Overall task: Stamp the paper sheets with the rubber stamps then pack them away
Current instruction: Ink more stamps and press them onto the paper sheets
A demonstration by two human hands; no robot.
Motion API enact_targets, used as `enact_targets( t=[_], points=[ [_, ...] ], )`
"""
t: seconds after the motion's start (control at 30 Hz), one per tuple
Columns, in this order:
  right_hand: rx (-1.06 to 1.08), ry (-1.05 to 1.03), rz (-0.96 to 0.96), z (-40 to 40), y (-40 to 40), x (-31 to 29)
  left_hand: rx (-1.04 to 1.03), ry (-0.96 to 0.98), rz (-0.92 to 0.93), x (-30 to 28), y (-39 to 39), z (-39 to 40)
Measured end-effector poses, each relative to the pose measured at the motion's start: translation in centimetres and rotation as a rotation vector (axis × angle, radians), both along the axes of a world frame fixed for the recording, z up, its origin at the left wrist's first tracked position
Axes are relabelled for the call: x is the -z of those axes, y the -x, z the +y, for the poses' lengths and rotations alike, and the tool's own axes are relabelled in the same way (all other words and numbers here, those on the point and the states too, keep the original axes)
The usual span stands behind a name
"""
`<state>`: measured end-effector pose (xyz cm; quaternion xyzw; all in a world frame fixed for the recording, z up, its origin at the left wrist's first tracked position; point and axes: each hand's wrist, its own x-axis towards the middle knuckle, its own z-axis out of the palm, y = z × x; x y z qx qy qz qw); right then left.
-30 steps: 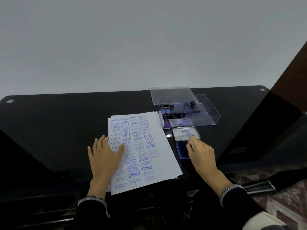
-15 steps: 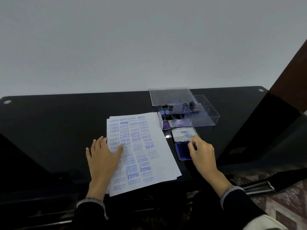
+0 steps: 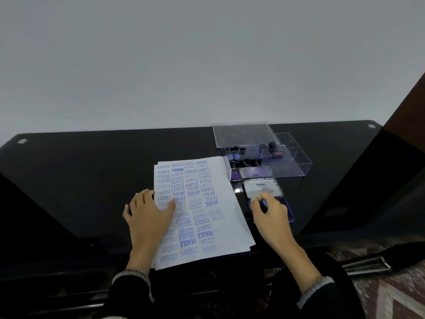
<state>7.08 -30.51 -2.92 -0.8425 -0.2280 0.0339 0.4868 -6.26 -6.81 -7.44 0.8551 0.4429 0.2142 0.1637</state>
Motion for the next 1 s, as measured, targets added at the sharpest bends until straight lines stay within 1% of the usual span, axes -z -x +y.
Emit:
enact_targets(
  t=[0.13, 0.2, 0.27, 0.5, 0.6, 1.0],
  points=[
    [-0.256, 0.075, 0.038, 1.1, 1.9, -0.7, -0.004, -0.004, 0.007, 0.0, 0.0, -0.1],
    [-0.366, 0.158, -0.005, 1.6, 2.3, -1.0, -0.004, -0.010, -0.002, 0.0, 0.1, -0.1],
    [-0.428, 0.249, -0.054, 2.1, 2.4, -1.2, -0.004, -0.010, -0.011, -0.1, 0.1, -0.2],
    [-0.519, 0.483, -0.170, 4.0, 2.1, -2.1, -0.002, -0.001, -0.031, -0.1, 0.1, -0.1],
    [-0.545, 0.550, -0.215, 4.5, 2.2, -2.5, -0.002, -0.005, -0.033, 0.0, 0.1, -0.2],
    [-0.563, 0.630, -0.254, 5.0, 2.6, -2.4, -0.002, -0.011, -0.048, 0.1, 0.1, -0.2]
  ],
)
